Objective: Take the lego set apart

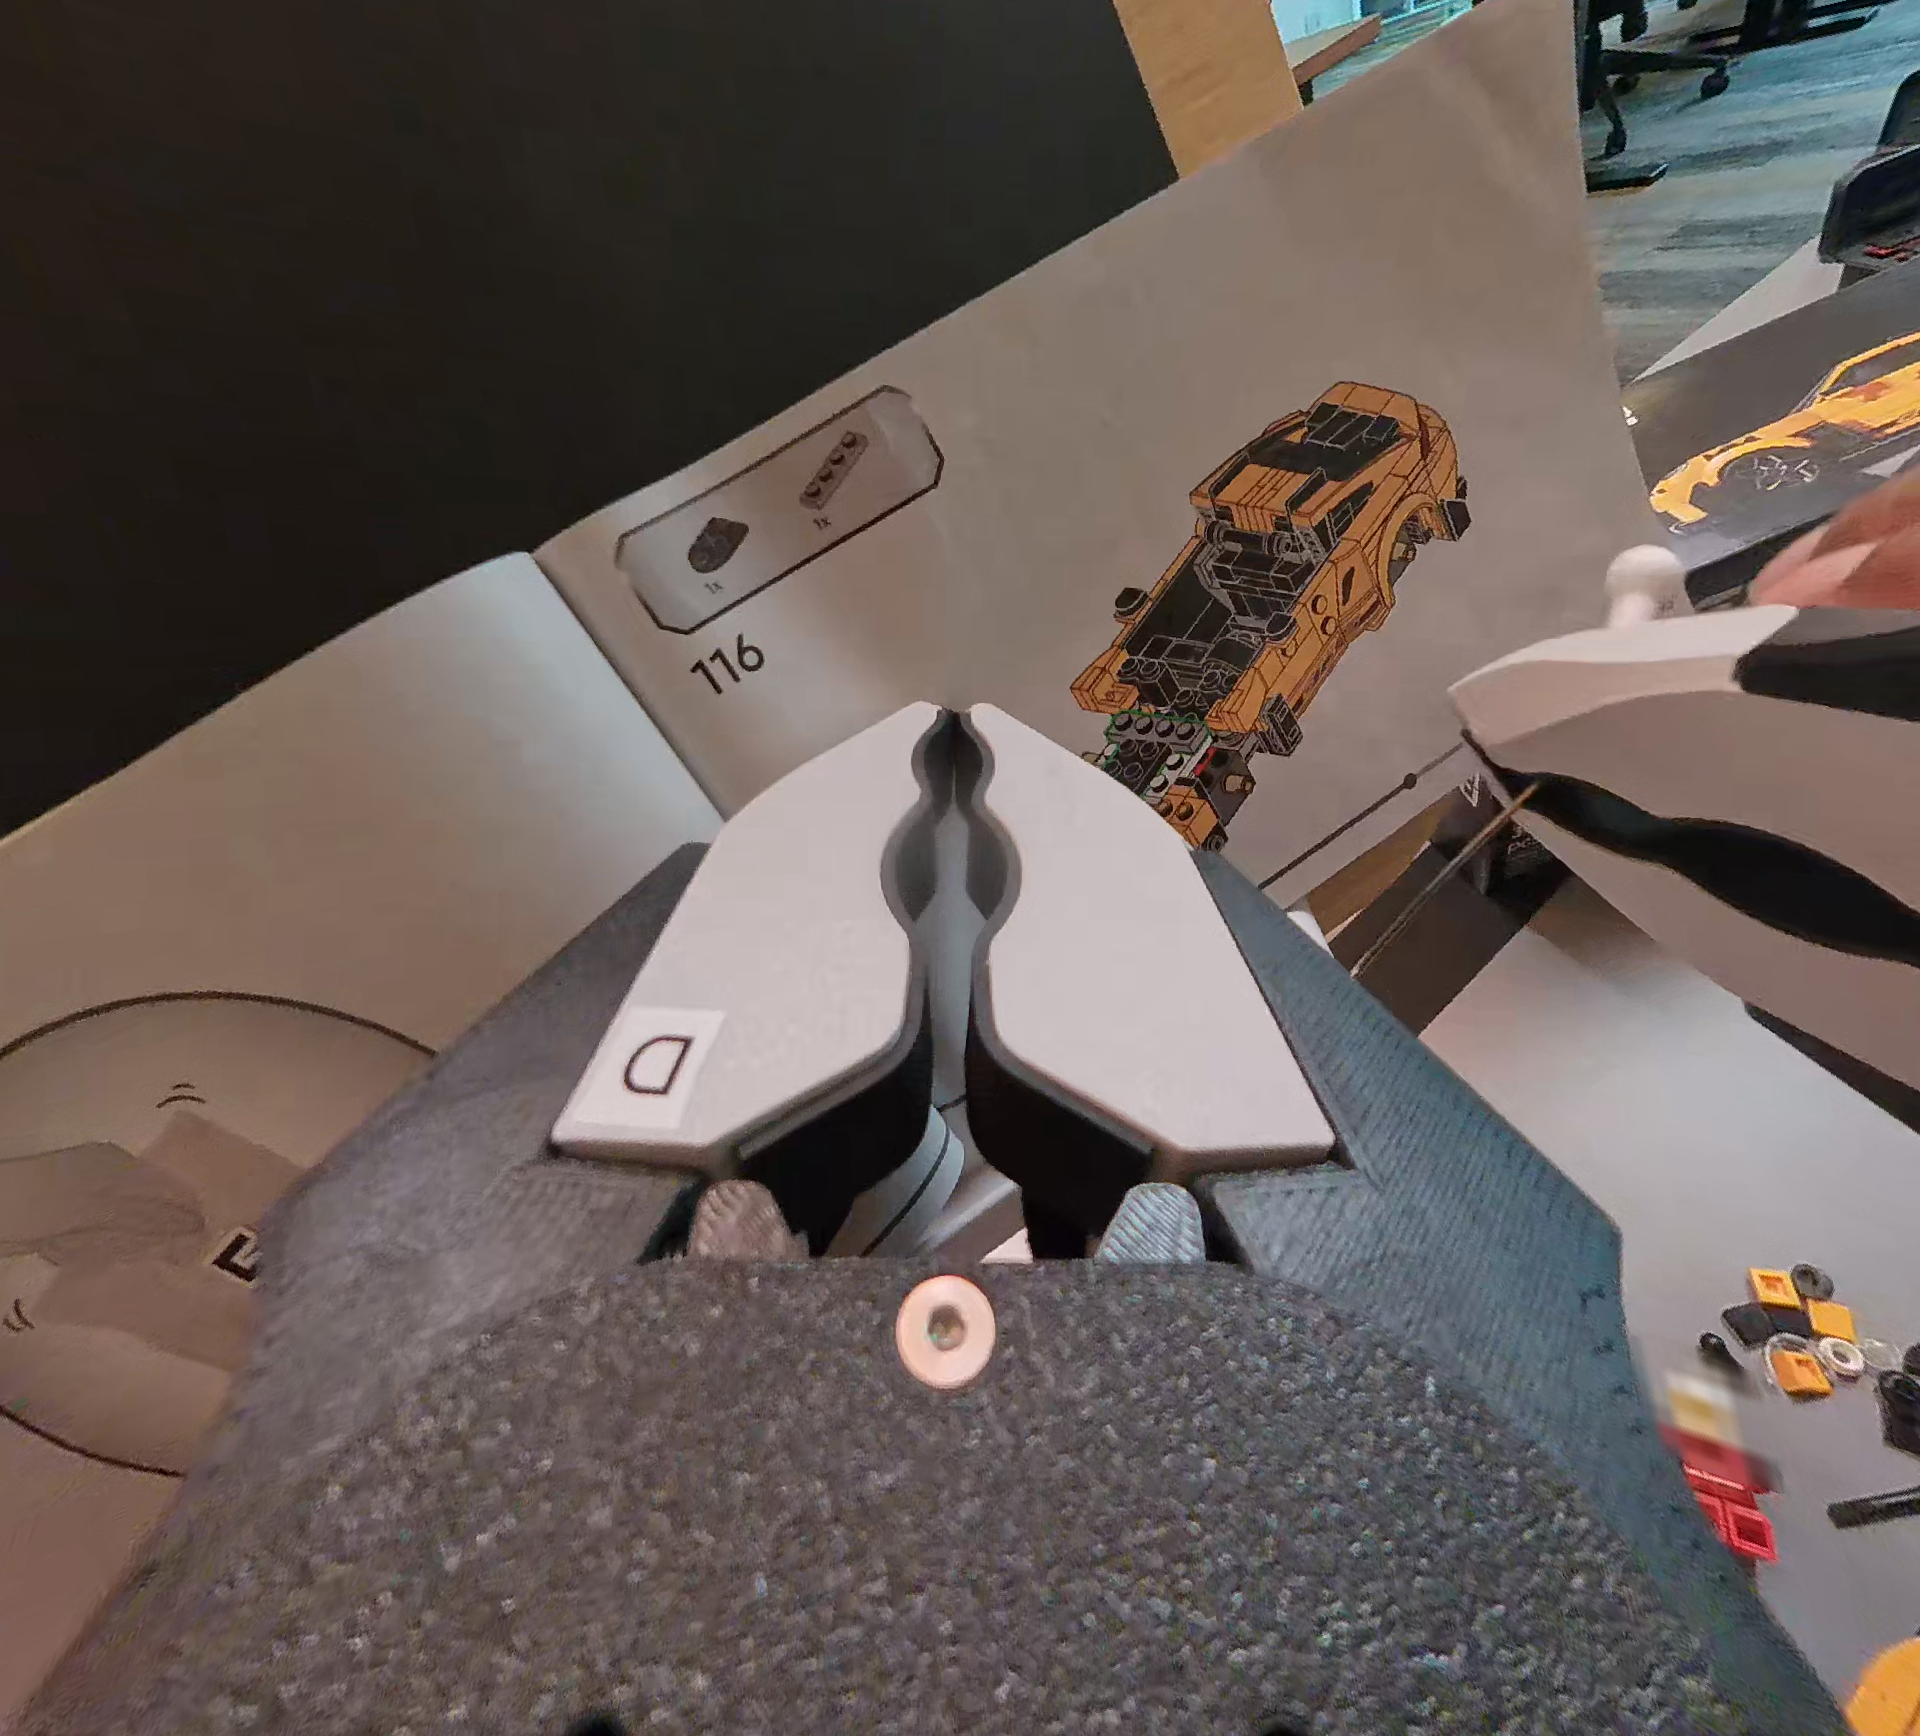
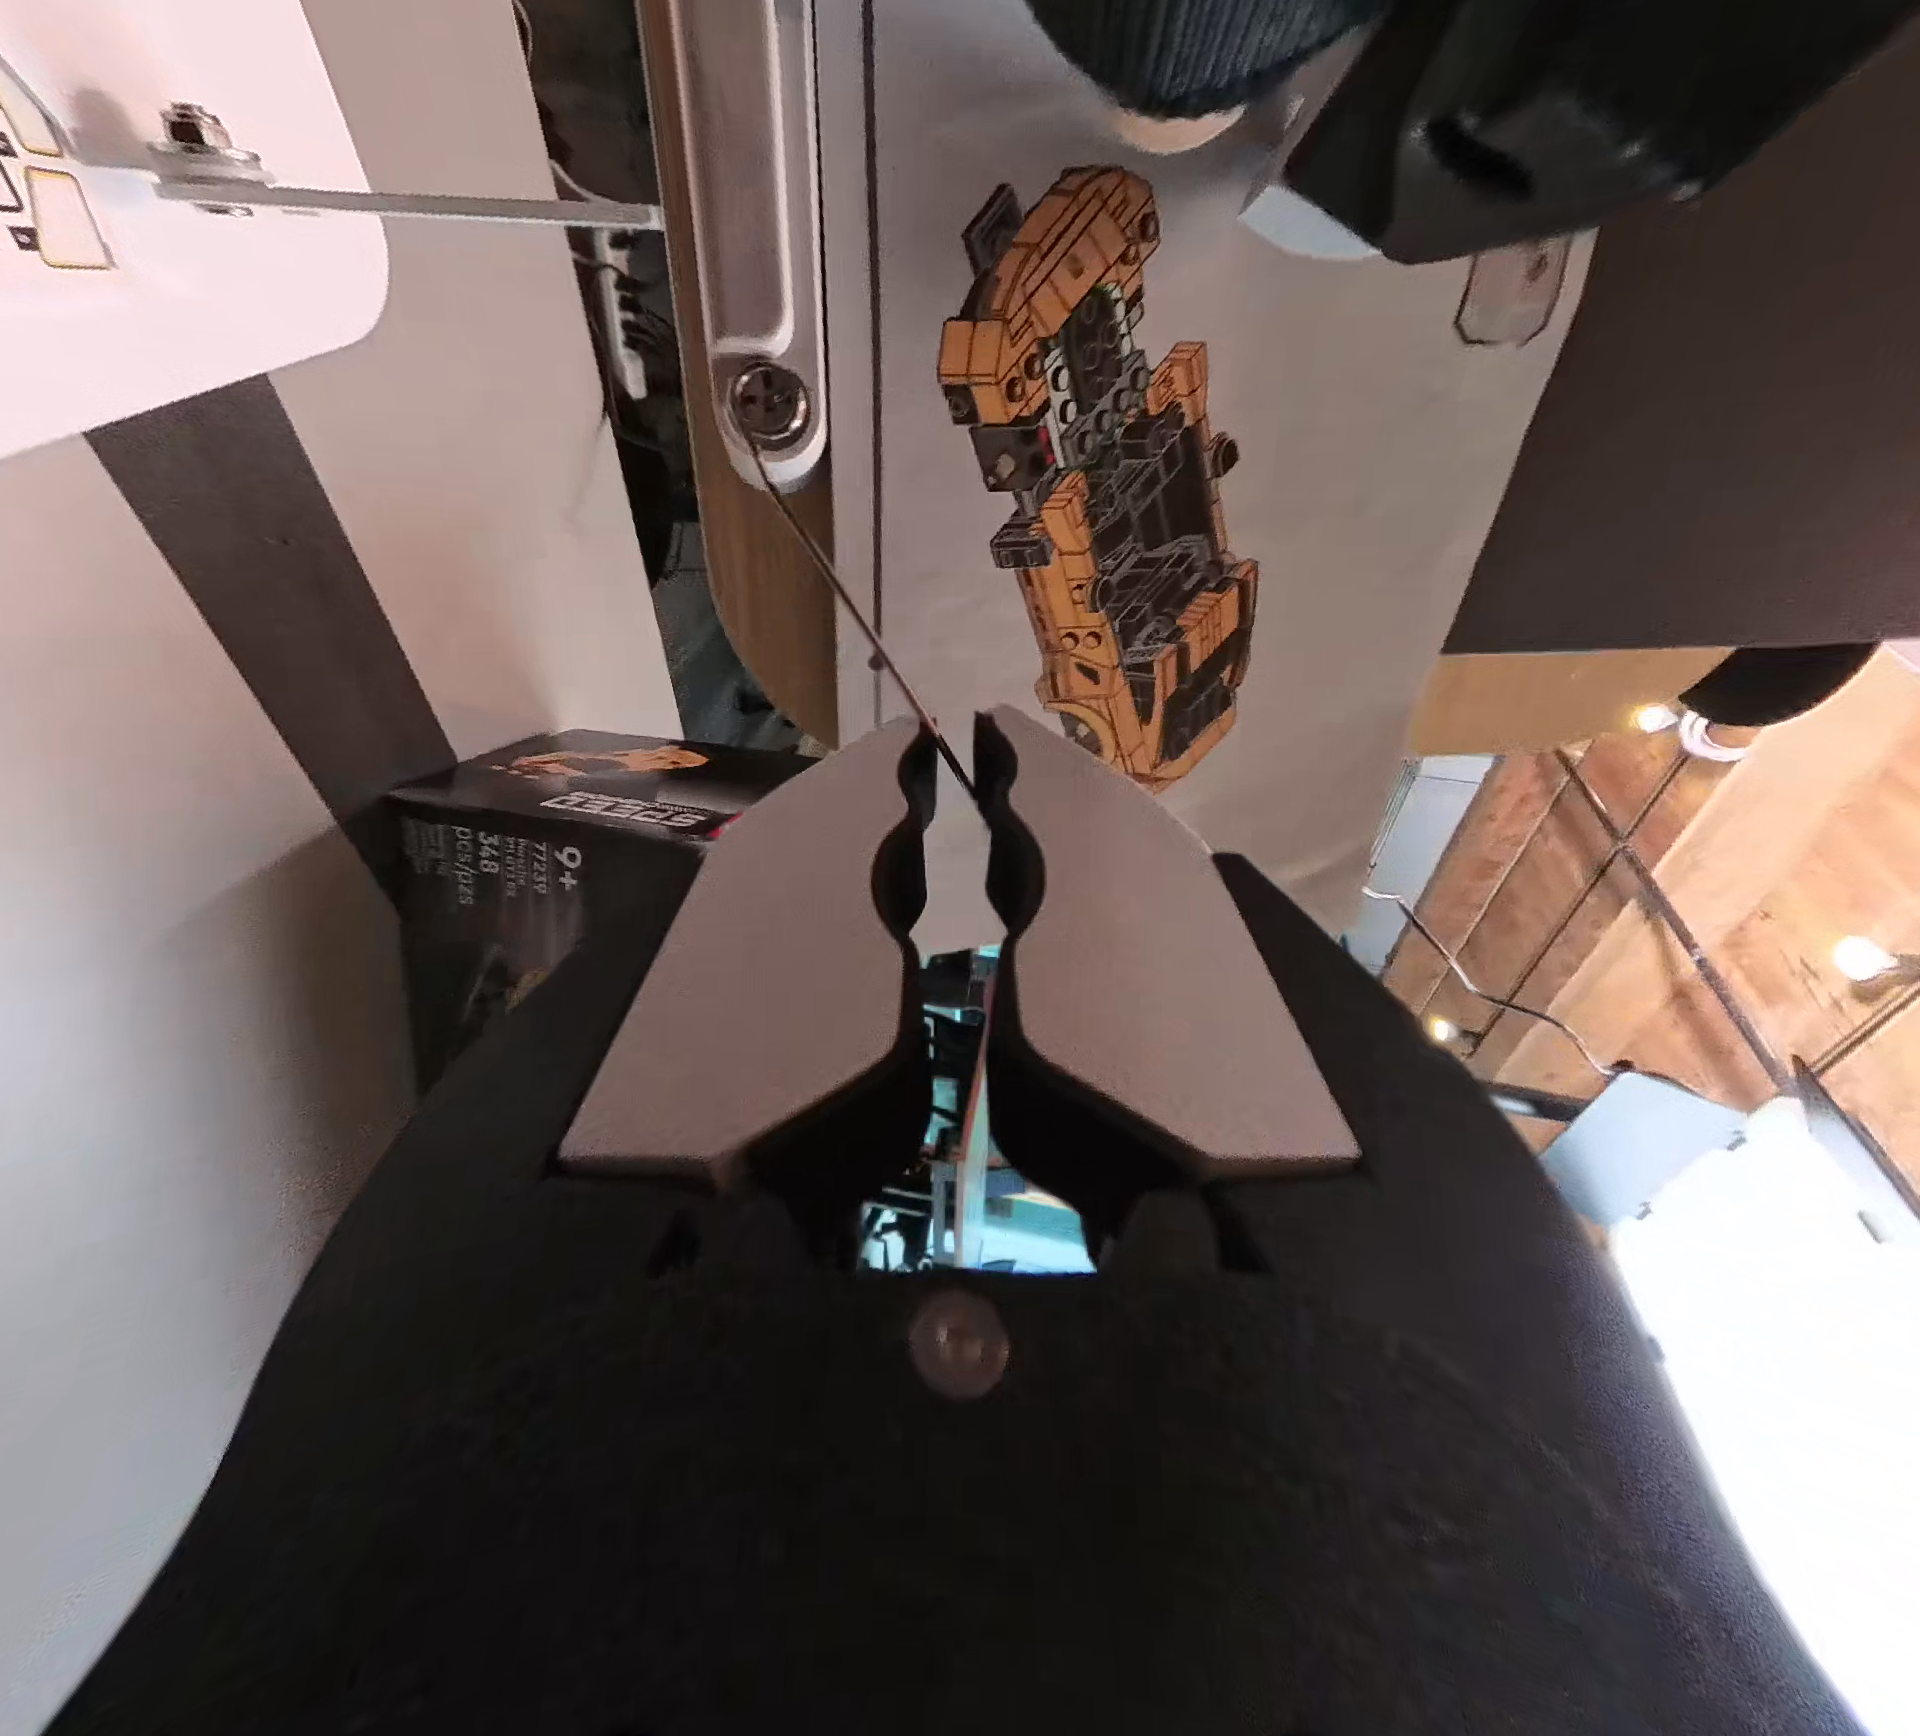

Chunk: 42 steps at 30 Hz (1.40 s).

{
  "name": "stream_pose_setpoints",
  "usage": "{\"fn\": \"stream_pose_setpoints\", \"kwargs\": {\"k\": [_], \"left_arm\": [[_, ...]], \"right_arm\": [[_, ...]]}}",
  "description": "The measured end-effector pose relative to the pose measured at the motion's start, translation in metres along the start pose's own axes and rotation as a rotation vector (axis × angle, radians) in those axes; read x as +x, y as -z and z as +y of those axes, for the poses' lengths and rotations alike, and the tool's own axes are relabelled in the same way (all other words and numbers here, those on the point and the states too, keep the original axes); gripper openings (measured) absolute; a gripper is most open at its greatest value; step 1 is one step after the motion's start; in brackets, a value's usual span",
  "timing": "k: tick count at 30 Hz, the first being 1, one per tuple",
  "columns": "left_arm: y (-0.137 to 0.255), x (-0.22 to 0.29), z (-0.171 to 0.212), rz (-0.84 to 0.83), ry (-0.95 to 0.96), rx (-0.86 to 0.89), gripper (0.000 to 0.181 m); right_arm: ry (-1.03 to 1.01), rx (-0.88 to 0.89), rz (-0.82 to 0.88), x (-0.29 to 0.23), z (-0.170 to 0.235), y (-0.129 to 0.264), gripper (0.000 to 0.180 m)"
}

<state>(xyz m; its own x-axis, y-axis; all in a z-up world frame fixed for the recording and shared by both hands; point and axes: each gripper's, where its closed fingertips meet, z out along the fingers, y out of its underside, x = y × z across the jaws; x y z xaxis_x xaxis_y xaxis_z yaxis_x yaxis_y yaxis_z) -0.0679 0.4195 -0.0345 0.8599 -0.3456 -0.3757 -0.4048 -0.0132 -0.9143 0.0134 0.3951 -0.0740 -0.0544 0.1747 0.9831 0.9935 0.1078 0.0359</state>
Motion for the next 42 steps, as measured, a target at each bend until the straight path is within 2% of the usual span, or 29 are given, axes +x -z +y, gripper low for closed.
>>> {"fn": "stream_pose_setpoints", "kwargs": {"k": [4, 6, 11, 15, 20, 22, 26, 31, 38, 42], "left_arm": [[0.001, 0.001, 0.000, 0.009, 0.008, -0.004, 0.000], [0.002, 0.001, 0.000, 0.012, 0.008, -0.008, 0.000], [0.008, 0.003, -0.004, 0.010, 0.027, 0.007, 0.000], [0.021, 0.001, -0.011, 0.007, 0.051, 0.031, 0.000], [0.042, 0.001, -0.007, 0.005, 0.046, 0.028, 0.000], [0.054, -0.001, -0.002, -0.003, 0.044, 0.028, 0.000], [0.079, -0.004, 0.014, -0.001, 0.085, 0.023, 0.000], [0.107, -0.007, 0.038, 0.000, 0.152, 0.024, 0.003], [0.142, -0.016, 0.049, -0.027, 0.243, 0.080, 0.007], [0.149, -0.016, 0.062, -0.014, 0.253, 0.066, 0.011]], "right_arm": [[-0.017, 0.022, -0.036, -0.005, 0.002, -0.012, 0.007], [-0.030, 0.045, 0.002, -0.005, 0.003, -0.013, 0.009], [-0.190, 0.090, -0.014, -0.004, 0.015, 0.017, 0.018], [-0.466, 0.173, -0.118, -0.018, 0.027, 0.054, 0.022], [-0.794, 0.285, -0.206, -0.039, 0.034, 0.094, 0.040], [-0.920, 0.346, -0.204, -0.038, 0.033, 0.107, 0.047], [-1.110, 0.460, -0.129, -0.020, 0.028, 0.121, 0.048], [-1.175, 0.534, -0.100, 0.000, 0.010, 0.120, 0.048], [-1.327, 0.622, -0.097, 0.043, -0.030, 0.109, 0.048], [-1.302, 0.640, -0.088, 0.036, -0.041, 0.106, 0.047]]}}
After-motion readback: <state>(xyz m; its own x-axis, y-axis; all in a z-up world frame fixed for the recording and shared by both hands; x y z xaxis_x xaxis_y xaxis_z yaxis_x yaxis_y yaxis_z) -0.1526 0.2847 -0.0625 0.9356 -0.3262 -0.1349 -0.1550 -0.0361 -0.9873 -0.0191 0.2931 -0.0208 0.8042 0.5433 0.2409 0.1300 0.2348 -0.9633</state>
